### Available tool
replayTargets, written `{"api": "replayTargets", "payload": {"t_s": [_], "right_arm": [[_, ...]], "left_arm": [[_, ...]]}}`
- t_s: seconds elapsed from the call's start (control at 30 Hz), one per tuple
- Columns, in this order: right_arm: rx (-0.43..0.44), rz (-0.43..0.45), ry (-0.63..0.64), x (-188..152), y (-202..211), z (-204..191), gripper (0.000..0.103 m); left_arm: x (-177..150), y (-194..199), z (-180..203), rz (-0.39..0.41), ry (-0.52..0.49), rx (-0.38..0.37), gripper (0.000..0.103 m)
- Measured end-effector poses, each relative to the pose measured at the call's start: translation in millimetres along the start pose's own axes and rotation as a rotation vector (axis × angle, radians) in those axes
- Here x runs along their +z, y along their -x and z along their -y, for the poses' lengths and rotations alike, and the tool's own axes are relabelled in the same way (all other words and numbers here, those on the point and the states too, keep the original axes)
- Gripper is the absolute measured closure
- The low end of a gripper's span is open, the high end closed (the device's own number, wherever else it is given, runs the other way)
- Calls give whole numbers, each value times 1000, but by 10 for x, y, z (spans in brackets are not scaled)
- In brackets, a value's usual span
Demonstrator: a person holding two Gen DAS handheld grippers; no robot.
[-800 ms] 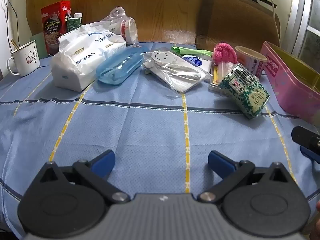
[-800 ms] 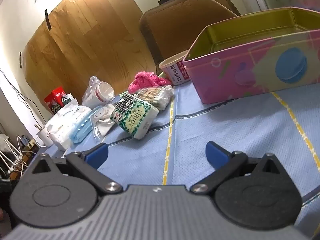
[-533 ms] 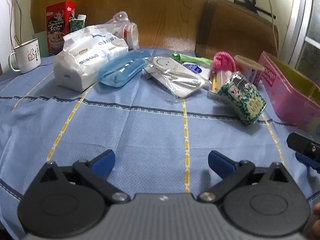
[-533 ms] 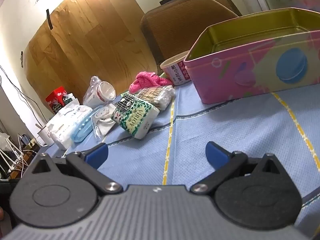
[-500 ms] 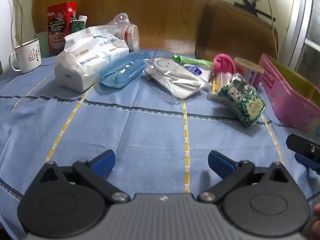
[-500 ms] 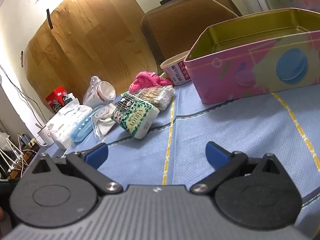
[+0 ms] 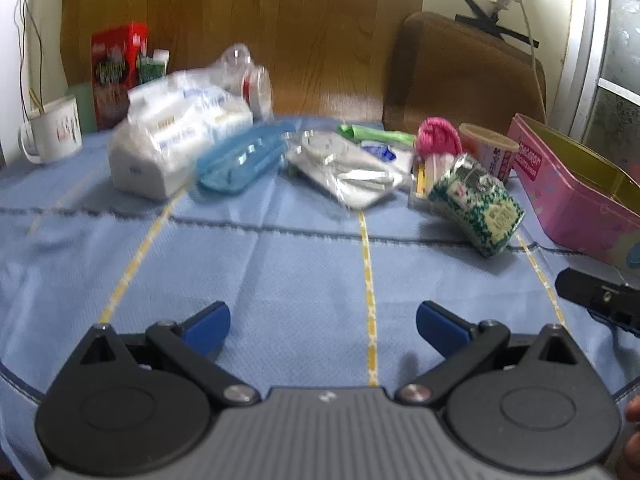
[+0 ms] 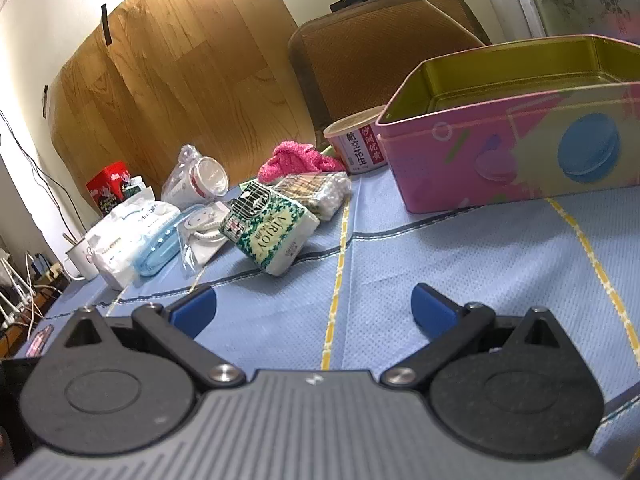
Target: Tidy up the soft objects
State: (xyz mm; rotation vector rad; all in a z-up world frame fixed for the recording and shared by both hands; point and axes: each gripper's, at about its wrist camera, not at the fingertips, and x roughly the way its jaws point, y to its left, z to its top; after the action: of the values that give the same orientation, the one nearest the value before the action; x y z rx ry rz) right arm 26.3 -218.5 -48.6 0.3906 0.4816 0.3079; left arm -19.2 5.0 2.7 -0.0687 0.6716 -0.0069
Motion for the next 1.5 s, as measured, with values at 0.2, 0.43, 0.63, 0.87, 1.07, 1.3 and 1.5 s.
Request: {"api": "replayTargets", "payload": {"t_s": [0.2, 0.43, 0.63, 0.87, 1.07, 1.3, 1.5], "right_arm": [[3, -1, 16, -4, 2, -36, 0], [27, 21, 111, -24, 37, -199, 0], [35, 43, 201, -60, 61, -335, 4], [36, 42, 231, -90, 40, -392, 5], [34, 39, 230, -101, 27, -387, 9], [26, 40, 245, -112, 19, -399, 11], [22, 40, 249, -116, 10, -406, 12]], "left_arm": [[117, 24, -69, 3, -19, 31, 0], [148, -65, -294, -41, 40, 79, 0], [142, -47, -320, -23, 27, 121, 0], [141, -62, -356, -16, 19, 149, 0], [152, -75, -363, -9, 8, 164, 0], [152, -101, -364, 5, -5, 187, 0], [160, -139, -384, 8, -5, 196, 0]]}}
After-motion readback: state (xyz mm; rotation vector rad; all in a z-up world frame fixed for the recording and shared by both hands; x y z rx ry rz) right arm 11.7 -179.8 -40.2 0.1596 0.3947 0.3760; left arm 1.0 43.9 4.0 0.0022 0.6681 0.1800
